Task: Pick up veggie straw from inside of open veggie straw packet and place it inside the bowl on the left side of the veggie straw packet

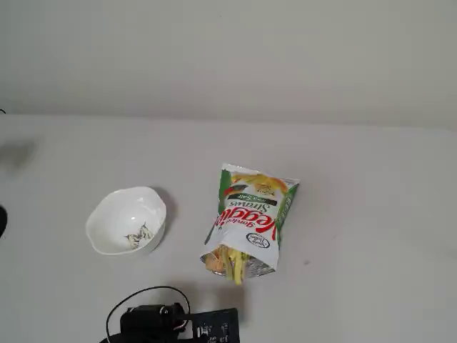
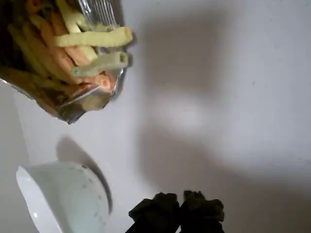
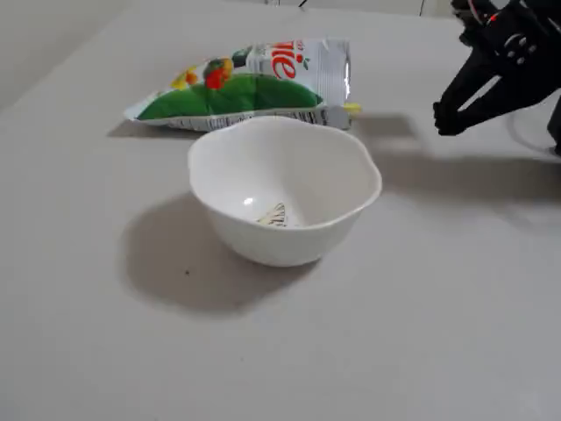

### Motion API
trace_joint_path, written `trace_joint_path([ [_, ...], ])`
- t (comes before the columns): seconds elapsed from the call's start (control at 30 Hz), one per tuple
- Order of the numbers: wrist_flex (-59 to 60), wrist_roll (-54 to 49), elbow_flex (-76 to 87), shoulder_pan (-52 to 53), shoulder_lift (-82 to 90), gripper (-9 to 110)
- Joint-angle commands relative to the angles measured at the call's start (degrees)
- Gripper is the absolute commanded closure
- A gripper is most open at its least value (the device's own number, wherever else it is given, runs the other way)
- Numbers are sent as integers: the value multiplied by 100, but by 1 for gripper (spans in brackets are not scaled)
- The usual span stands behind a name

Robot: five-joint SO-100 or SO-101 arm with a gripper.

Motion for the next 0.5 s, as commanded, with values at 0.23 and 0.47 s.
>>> trace_joint_path([
  [0.23, -220, -387, -9, 35, 53, 99],
  [0.47, -694, -1626, -62, 861, 53, 91],
])
